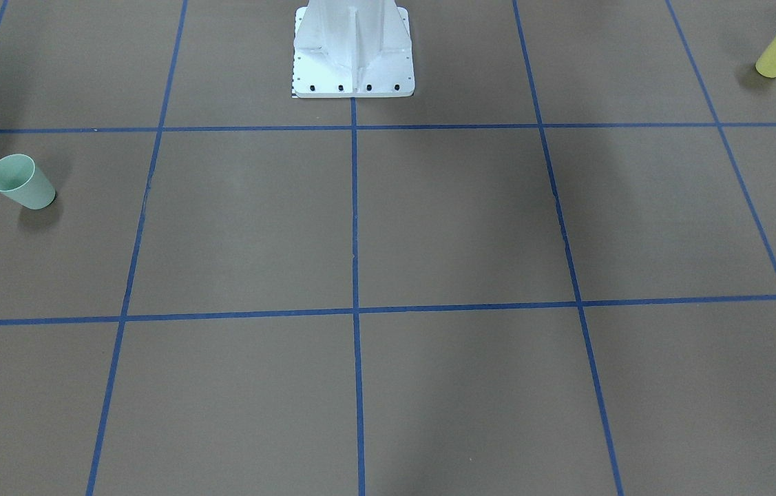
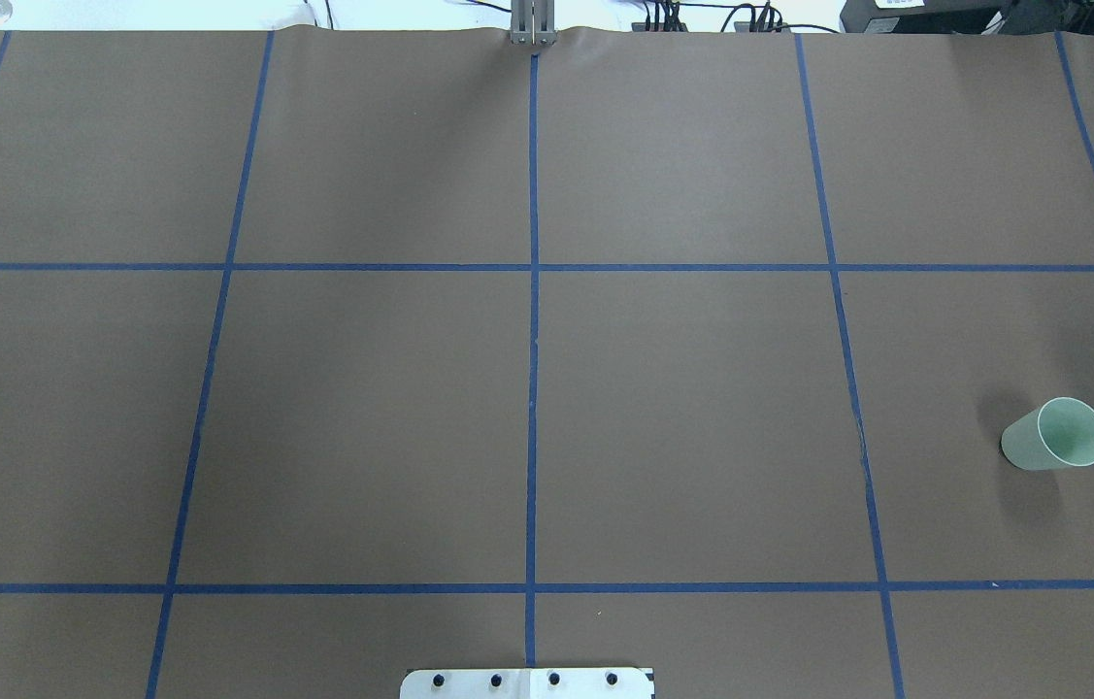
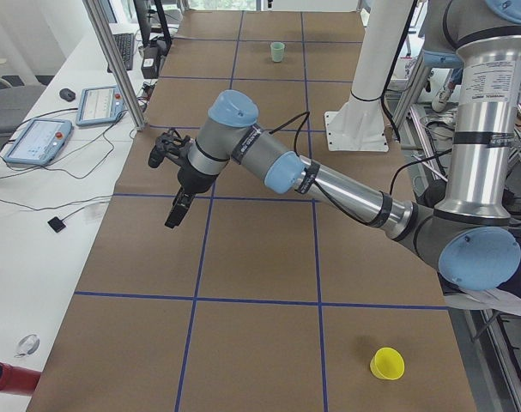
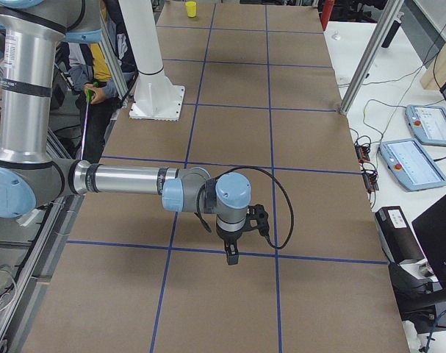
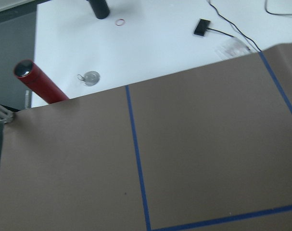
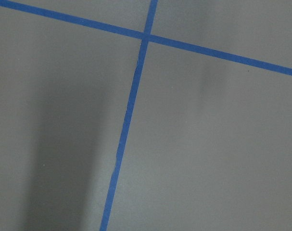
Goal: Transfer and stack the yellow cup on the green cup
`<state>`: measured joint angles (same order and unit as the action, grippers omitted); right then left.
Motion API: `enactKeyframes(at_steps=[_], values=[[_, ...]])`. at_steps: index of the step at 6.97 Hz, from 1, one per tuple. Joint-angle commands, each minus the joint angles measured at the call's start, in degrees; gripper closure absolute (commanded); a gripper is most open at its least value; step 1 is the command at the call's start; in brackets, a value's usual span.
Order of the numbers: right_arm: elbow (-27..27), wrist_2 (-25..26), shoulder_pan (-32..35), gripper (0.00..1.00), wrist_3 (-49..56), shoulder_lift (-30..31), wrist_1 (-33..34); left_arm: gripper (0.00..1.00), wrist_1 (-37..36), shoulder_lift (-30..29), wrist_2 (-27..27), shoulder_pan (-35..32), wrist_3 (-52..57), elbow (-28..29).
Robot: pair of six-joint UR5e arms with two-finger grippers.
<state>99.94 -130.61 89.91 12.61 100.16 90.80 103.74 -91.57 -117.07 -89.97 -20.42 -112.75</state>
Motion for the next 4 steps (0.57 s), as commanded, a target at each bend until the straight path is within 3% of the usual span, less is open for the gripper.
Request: enactKeyframes(at_steps=[1, 4], values=[[-0.01, 0.0, 0.0, 0.0, 0.22, 0.21, 0.08, 0.0, -0.02, 5.31, 14.68, 5.64, -13.44, -7.53], [-0.01, 0.09, 0.0, 0.0, 0.31, 0.39, 0.0, 0.0, -0.37, 13.07, 31.76, 15.31, -30.75, -11.79]])
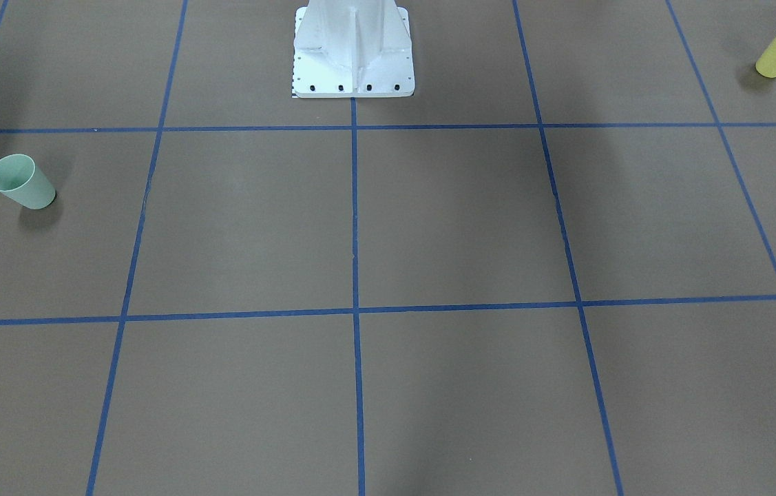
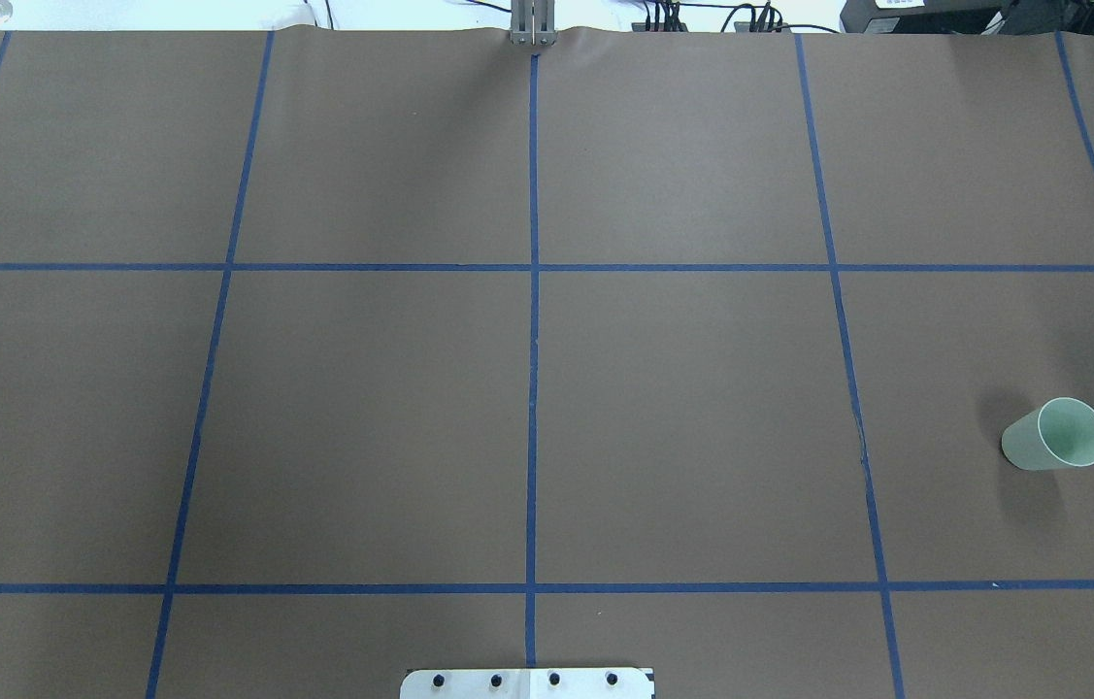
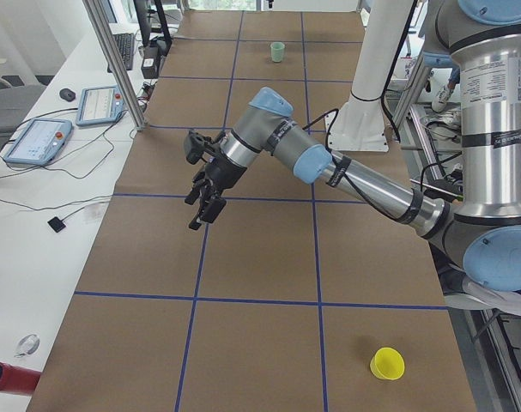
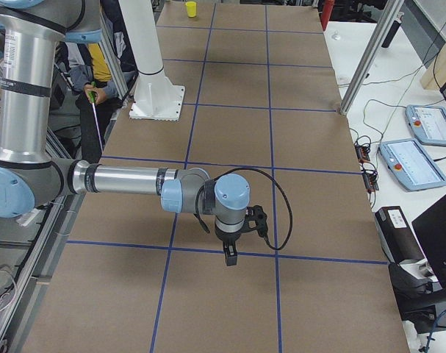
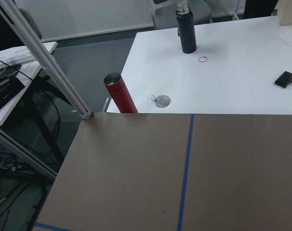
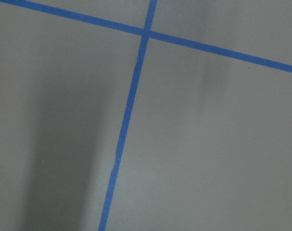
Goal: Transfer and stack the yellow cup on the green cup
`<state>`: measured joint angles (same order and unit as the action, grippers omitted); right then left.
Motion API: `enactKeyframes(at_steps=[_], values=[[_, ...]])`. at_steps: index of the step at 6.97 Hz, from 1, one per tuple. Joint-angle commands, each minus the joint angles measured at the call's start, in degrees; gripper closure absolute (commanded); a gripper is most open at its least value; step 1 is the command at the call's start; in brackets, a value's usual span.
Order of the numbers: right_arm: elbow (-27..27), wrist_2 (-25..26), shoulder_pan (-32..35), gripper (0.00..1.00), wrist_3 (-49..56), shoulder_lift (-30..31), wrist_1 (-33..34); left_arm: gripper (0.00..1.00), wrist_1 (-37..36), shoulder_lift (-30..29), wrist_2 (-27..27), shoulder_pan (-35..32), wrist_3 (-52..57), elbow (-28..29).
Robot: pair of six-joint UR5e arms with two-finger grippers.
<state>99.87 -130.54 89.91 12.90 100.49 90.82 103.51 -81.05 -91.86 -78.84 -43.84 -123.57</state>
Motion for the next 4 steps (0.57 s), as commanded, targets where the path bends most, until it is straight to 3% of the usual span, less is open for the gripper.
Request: enactKeyframes(at_steps=[1, 2, 4], values=[[-0.03, 0.11, 0.0, 0.0, 0.02, 0.06, -0.03, 0.0, -1.19, 4.82, 13.74, 9.62, -14.18, -0.97], [0.06, 0.03, 0.0, 0.0, 0.1, 0.06, -0.03, 0.0, -7.29, 5.46, 18.69, 12.72, -20.43, -0.97], [-0.03, 0.11, 0.0, 0.0, 0.02, 0.06, -0.03, 0.0, -21.7, 5.46, 23.29, 13.89, -30.89, -0.88]])
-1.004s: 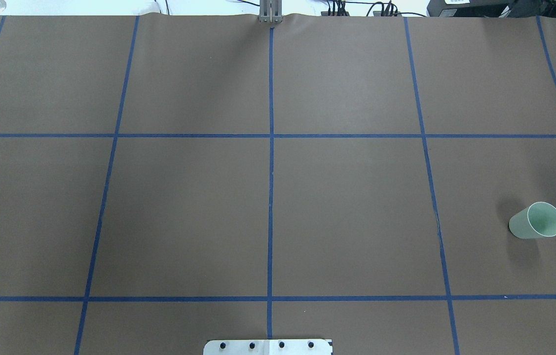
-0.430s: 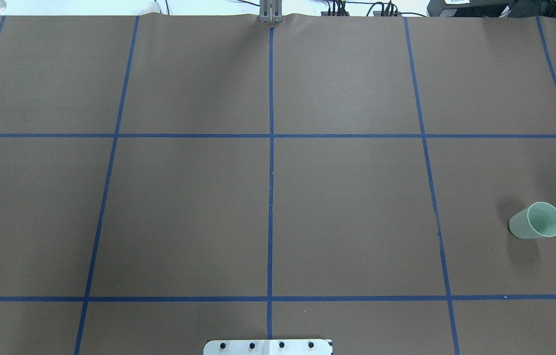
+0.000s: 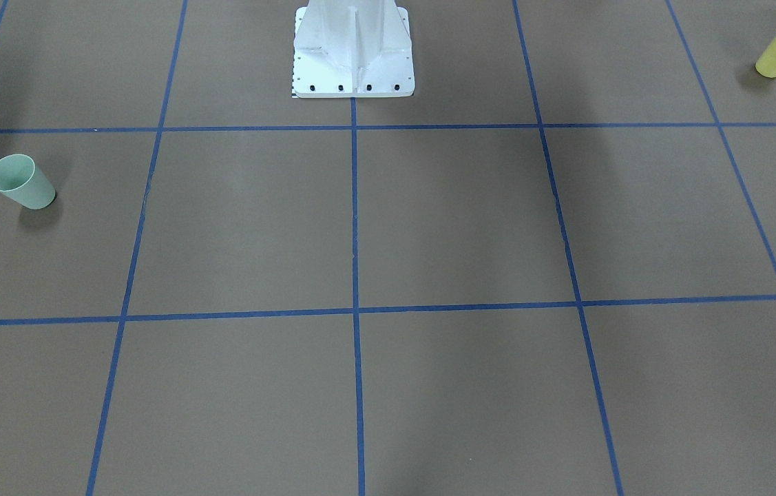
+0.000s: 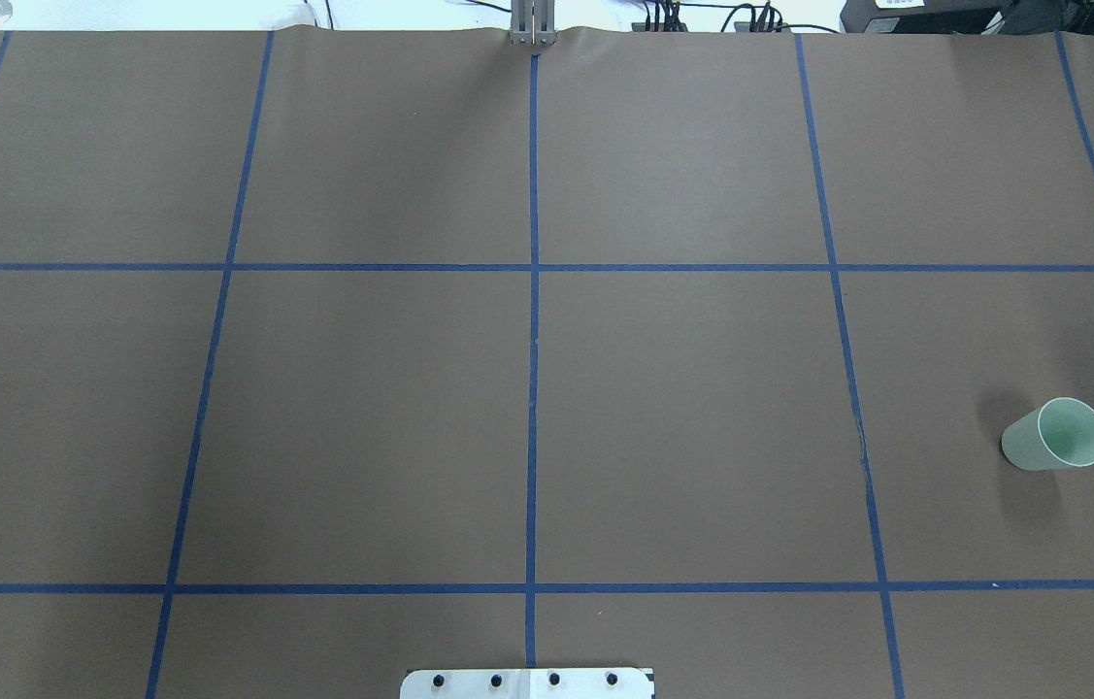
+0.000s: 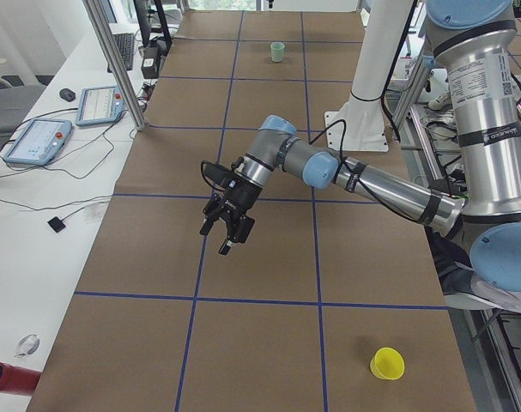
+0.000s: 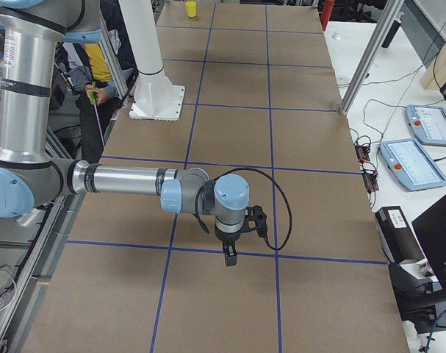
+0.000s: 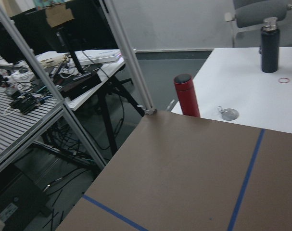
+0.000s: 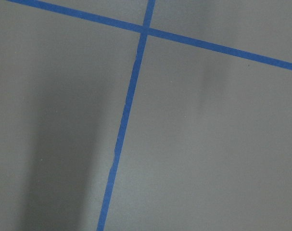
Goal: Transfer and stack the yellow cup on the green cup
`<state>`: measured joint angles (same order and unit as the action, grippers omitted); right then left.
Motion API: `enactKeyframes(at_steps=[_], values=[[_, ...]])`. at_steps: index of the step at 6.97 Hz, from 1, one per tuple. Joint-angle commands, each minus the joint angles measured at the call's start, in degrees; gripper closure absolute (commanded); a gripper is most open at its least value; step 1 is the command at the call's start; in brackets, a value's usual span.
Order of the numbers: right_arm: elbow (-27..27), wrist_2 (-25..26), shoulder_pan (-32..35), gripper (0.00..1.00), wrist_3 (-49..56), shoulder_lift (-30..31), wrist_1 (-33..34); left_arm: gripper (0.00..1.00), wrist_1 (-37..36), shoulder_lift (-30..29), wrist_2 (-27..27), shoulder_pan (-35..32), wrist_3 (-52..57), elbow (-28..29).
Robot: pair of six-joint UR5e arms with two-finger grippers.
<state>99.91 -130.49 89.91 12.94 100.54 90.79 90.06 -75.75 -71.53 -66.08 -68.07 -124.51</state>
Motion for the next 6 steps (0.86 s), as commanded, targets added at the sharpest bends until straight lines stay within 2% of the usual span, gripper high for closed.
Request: enactKeyframes(at_steps=[1, 3, 4, 6], values=[[-0.06, 0.07, 0.0, 0.0, -0.02, 0.0, 0.0, 0.0, -18.32, 0.17, 5.07, 3.39, -14.21, -0.03], [-0.15, 0.42, 0.0, 0.0, -0.02, 0.0, 0.17, 0.0, -35.14, 0.17, 4.57, 7.26, -30.22, 0.32], [-0.33, 0.33, 0.0, 0.0, -0.02, 0.0, 0.26, 0.0, -39.91, 0.26, 2.56, 7.98, -37.59, 2.06], [-0.24, 0.33, 0.0, 0.0, -0.02, 0.0, 0.26, 0.0, -45.12, 0.26, -3.31, 12.8, -53.33, 10.73]])
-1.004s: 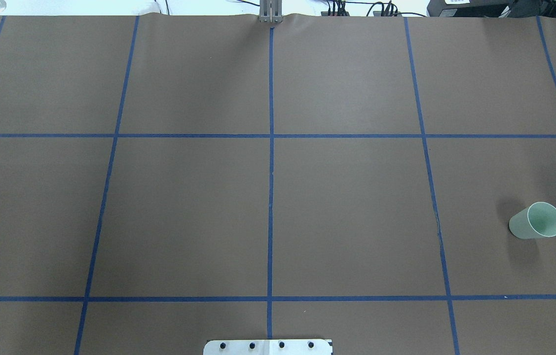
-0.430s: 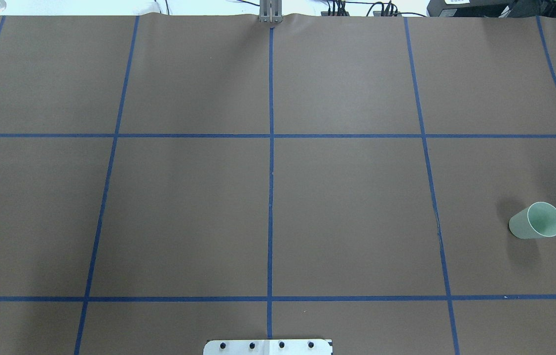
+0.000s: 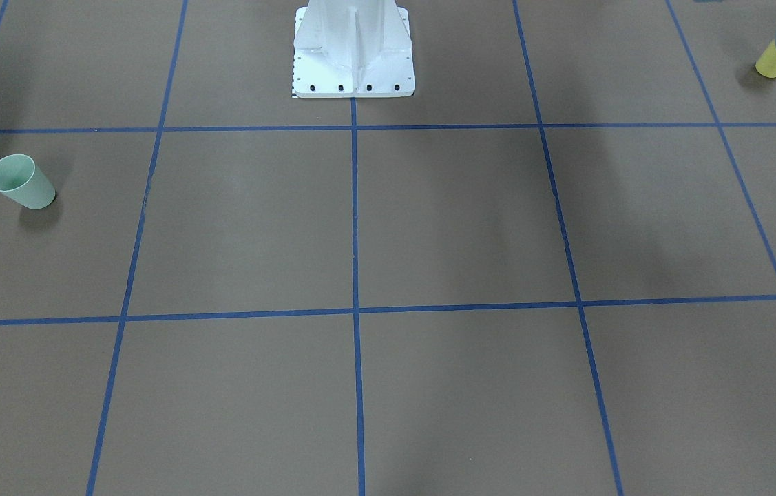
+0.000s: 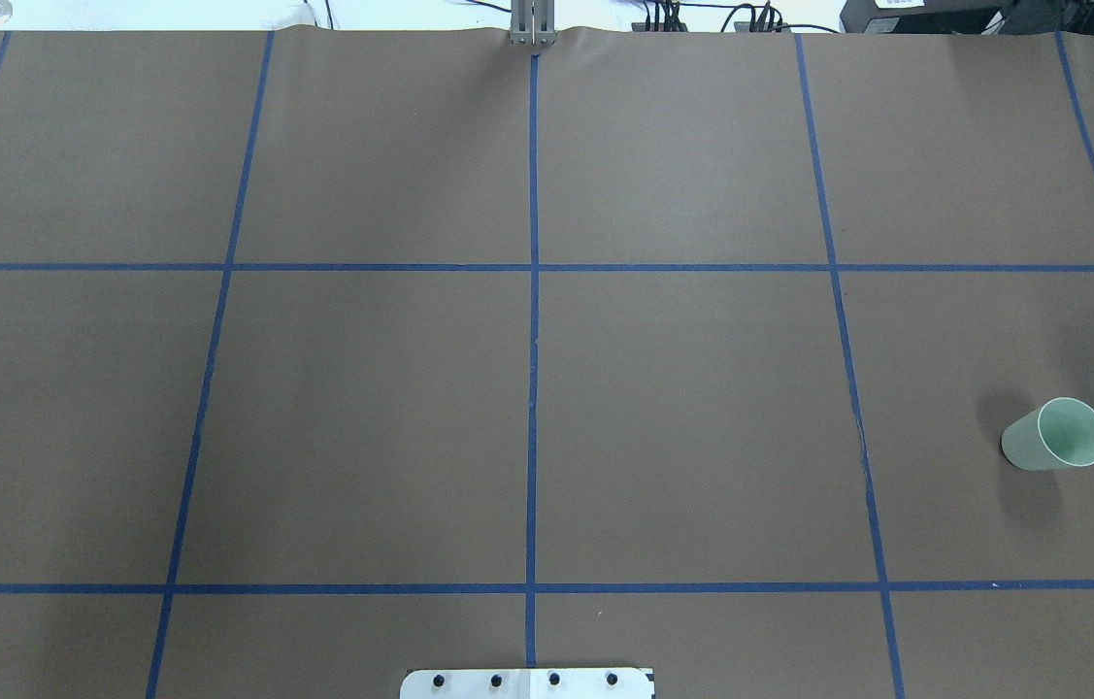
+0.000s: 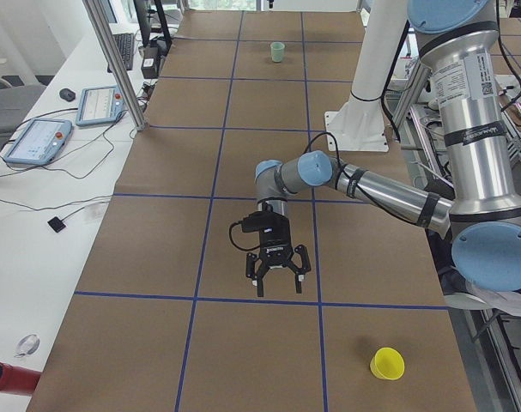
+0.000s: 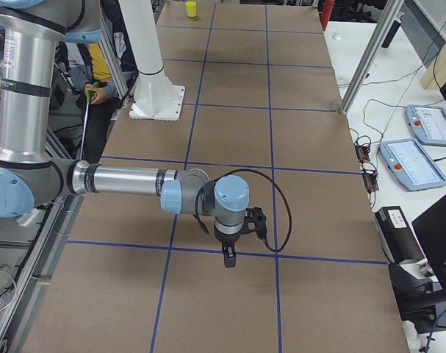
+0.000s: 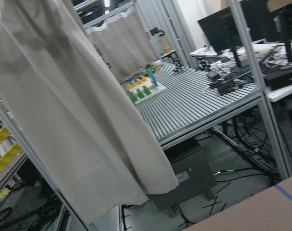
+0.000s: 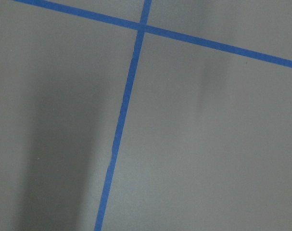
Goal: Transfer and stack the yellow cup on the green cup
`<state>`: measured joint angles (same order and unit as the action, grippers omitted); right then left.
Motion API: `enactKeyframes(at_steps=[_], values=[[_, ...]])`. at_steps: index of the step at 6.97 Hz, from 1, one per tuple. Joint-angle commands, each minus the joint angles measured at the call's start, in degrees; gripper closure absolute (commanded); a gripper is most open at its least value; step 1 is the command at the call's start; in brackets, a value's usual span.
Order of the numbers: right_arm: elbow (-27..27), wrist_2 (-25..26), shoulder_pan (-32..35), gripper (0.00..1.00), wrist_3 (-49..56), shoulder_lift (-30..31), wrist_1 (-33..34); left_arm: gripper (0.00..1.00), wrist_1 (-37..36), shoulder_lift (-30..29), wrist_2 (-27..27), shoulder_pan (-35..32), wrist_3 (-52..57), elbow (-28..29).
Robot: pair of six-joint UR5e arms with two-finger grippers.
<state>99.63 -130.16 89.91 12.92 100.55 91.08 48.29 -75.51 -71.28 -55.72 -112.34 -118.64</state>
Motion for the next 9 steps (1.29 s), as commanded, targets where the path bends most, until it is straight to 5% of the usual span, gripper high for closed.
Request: enactKeyframes(at_steps=[1, 5, 9], values=[[0.12, -0.09, 0.0, 0.0, 0.09, 0.0, -0.02, 0.0, -5.38, 0.01, -7.87, 4.37, -15.91, 8.65], [0.48, -0.09, -0.35, 0.0, 0.18, -0.09, -0.11, 0.0, -6.71, -0.25, -28.61, 12.72, -27.92, 18.17], [0.65, -0.18, -0.96, 0.0, 0.18, -0.09, -2.56, 0.0, -0.42, -0.07, -35.95, 13.97, -28.99, 20.11]])
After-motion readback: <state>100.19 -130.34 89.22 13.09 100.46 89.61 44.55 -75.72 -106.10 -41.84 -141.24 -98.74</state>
